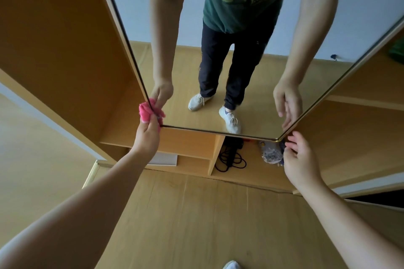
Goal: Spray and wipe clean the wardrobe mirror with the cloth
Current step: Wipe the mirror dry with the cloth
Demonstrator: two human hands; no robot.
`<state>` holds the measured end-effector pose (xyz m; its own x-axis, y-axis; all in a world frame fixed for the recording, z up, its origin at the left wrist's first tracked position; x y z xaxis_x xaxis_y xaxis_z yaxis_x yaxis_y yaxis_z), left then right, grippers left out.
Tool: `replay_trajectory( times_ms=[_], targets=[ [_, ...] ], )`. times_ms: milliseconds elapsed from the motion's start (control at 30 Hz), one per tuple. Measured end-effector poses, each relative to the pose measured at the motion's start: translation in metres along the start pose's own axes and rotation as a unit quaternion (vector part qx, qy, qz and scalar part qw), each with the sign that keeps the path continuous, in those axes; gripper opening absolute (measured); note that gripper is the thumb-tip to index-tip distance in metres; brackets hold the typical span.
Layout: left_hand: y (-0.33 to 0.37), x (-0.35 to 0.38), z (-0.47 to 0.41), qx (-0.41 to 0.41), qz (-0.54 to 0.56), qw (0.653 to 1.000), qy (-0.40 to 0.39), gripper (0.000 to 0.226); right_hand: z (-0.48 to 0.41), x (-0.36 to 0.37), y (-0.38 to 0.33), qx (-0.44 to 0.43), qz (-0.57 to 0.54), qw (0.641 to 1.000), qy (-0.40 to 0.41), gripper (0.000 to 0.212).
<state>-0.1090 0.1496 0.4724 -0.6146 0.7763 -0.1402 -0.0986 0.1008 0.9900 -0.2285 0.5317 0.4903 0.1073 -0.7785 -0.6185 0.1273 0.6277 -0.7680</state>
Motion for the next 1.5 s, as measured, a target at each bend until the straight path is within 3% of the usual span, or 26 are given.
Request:
replay_trajectory(
  times_ms=[167, 367, 700, 833, 1033, 1333, 1500],
  targets=[
    [-0.008, 0.000, -0.002, -0.006, 0.002, 1.000, 0.001, 0.042, 0.004, 0.001, 0.003, -0.003, 0.003, 1.000, 0.000, 0.049],
    [-0.018, 0.005, 0.000, -0.002, 0.031, 1.000, -0.001, 0.026, 0.016, 0.010, 0.014, 0.003, 0.003, 1.000, -0.007, 0.049],
    [-0.020, 0.005, 0.009, -0.033, 0.083, 0.996, 0.022, 0.035, 0.034, 0.010, 0.013, -0.002, 0.010, 1.000, -0.027, 0.050],
    [-0.025, 0.006, 0.016, -0.041, 0.024, 0.999, 0.027, 0.030, 0.032, 0.004, -0.003, -0.021, 0.000, 0.999, -0.030, 0.051],
    [-0.044, 0.019, 0.021, -0.070, -0.018, 0.993, 0.097, 0.044, 0.011, -0.013, -0.003, -0.010, -0.028, 1.000, 0.010, 0.052],
    [-0.039, 0.044, 0.023, -0.098, 0.024, 0.989, 0.105, 0.070, -0.014, -0.012, -0.003, -0.011, -0.109, 0.994, -0.006, 0.054],
    [-0.032, 0.055, 0.029, -0.109, 0.015, 0.987, 0.118, 0.065, -0.017, -0.011, -0.004, -0.017, -0.127, 0.992, -0.015, 0.053]
  ],
)
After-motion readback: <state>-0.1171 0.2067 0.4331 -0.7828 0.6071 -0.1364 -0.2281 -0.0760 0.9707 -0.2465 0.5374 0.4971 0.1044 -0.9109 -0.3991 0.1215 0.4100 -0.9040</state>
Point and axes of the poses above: each hand's wrist, its own z-axis away from the middle knuckle, its own x-axis out of the palm, y = z × x, the point moved 8 cm from there along -z, towards the middle knuckle, and after that the axes turned 8 degrees about x, right-handed, at the moved point
